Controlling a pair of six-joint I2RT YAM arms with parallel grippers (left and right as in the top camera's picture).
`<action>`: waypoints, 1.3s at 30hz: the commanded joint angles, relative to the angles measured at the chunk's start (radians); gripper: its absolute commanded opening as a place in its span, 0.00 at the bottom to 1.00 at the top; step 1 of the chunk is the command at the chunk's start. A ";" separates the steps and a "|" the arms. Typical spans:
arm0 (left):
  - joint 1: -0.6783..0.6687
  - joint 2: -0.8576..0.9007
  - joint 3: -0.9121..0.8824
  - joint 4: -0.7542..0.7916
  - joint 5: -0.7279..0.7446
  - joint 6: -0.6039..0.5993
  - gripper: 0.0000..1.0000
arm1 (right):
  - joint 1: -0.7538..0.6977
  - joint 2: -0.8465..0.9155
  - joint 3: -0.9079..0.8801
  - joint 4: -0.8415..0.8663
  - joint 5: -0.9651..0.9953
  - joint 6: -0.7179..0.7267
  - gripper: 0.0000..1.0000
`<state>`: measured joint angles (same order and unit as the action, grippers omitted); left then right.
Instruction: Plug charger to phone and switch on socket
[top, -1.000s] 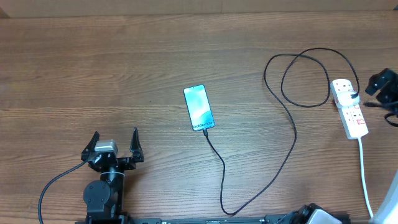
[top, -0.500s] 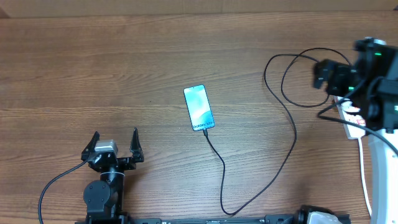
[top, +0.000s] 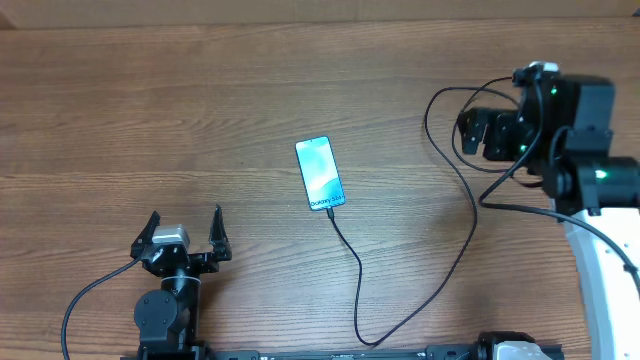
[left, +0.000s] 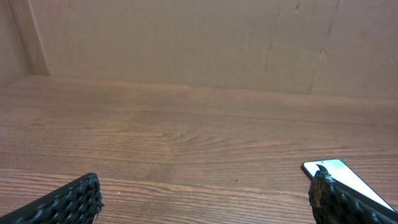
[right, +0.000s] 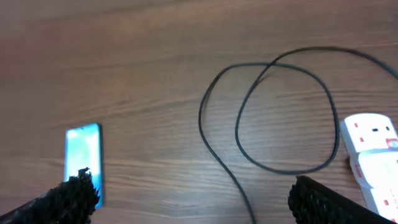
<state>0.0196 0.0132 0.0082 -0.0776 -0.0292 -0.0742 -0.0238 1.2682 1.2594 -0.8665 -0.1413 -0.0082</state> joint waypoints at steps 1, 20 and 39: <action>-0.007 -0.009 -0.003 0.000 0.011 0.016 1.00 | 0.002 0.000 -0.143 0.054 0.006 -0.053 1.00; -0.007 -0.009 -0.003 0.000 0.011 0.016 1.00 | 0.002 -0.046 -0.870 0.852 -0.062 -0.045 1.00; -0.007 -0.009 -0.003 0.000 0.011 0.016 1.00 | 0.002 -0.311 -1.208 1.124 -0.063 0.091 1.00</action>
<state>0.0193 0.0132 0.0082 -0.0784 -0.0257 -0.0742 -0.0238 0.9955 0.0578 0.2707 -0.2024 0.0605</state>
